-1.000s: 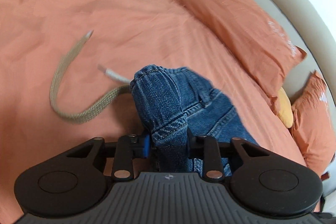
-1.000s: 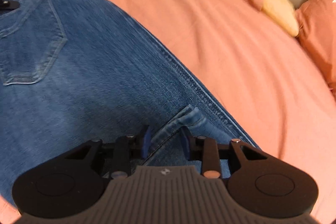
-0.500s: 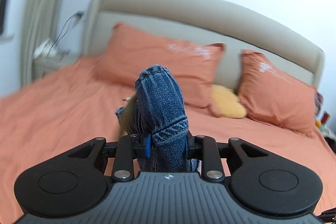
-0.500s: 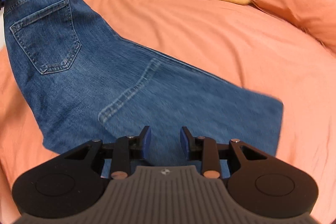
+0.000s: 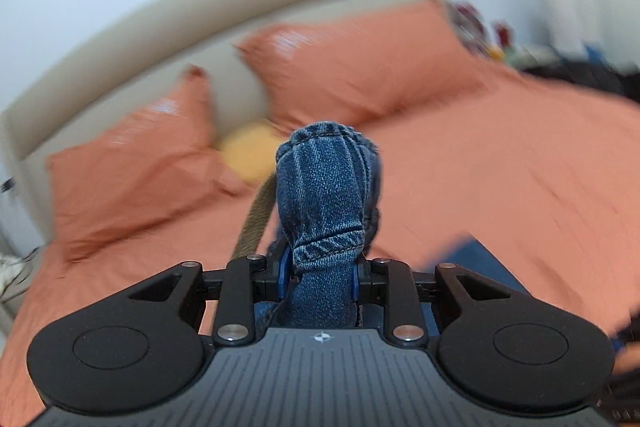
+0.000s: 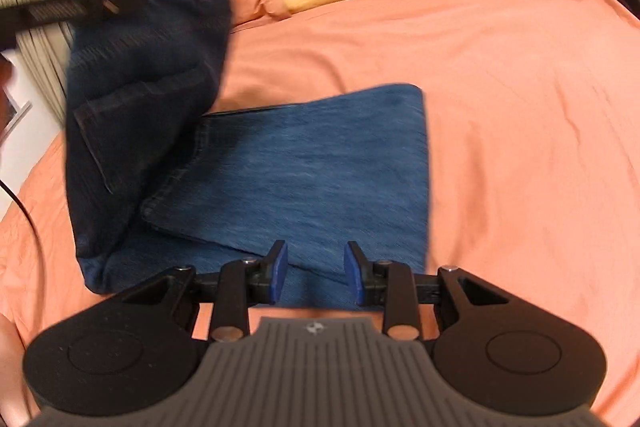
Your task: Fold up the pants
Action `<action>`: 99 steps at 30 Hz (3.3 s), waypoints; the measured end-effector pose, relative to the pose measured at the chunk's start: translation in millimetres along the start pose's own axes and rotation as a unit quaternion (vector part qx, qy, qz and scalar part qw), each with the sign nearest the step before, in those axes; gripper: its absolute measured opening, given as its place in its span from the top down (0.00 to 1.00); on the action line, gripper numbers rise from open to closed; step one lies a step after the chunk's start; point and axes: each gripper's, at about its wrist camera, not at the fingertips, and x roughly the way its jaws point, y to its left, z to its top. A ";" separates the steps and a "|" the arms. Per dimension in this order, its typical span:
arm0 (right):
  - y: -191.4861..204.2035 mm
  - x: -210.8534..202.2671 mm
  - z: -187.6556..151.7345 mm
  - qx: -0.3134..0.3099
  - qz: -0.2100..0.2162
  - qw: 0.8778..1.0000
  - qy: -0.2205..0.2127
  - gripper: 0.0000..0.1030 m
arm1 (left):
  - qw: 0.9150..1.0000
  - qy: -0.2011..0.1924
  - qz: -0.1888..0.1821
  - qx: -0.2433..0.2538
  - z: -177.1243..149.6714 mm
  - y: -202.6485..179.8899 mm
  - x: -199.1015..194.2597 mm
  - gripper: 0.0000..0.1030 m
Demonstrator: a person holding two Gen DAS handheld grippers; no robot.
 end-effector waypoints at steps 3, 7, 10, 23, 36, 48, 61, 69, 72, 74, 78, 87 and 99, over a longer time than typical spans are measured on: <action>-10.7 -1.0 -5.4 0.004 -0.013 1.000 -0.004 0.72 | 0.998 0.042 -0.028 0.048 -26.7 -52.0 19.7 0.70; -36.8 -3.5 -13.1 0.043 -0.018 0.999 0.000 0.72 | 0.990 0.079 -0.041 0.111 -57.5 -96.9 33.2 0.69; -44.9 -1.1 -17.1 0.042 -0.030 0.999 0.011 0.72 | 0.983 0.115 -0.074 0.121 -63.9 -105.5 37.8 0.59; -40.5 -21.0 10.6 0.052 0.019 0.998 -0.039 0.72 | 0.957 0.141 -0.241 -0.074 -49.1 20.2 8.3 0.30; -16.7 67.9 106.3 0.050 0.069 0.996 0.001 0.52 | 0.973 0.165 -0.133 -0.094 -85.7 141.9 45.4 0.30; -29.2 154.2 127.9 0.098 0.071 0.991 0.064 0.80 | 0.962 0.164 -0.145 -0.165 -125.7 182.7 61.2 0.30; 42.6 3.6 155.9 0.055 0.105 0.993 -0.013 0.91 | 0.960 0.127 -0.167 -0.185 -111.2 185.6 21.8 0.34; -45.1 49.7 89.7 0.180 0.025 0.982 0.052 0.92 | 0.959 0.138 -0.183 -0.165 -96.0 175.0 26.2 0.38; -57.1 65.4 75.4 0.193 0.011 0.979 0.059 0.92 | 0.957 0.158 -0.178 -0.165 -100.1 174.4 41.8 0.40; -62.1 73.6 73.2 0.190 0.014 0.980 0.051 0.92 | 0.955 0.177 -0.175 -0.163 -107.3 171.9 52.7 0.43; -63.1 89.3 69.3 0.157 0.008 0.986 0.049 0.90 | 0.949 0.231 -0.156 -0.149 -131.8 164.5 76.9 0.52; -78.9 86.0 68.9 0.142 0.021 0.989 0.044 0.50 | 0.945 0.223 -0.163 -0.175 -139.4 180.6 75.7 0.50; -96.5 98.0 58.0 0.262 0.105 0.957 0.066 0.82 | 0.944 0.198 -0.159 -0.210 -128.7 197.4 64.2 0.49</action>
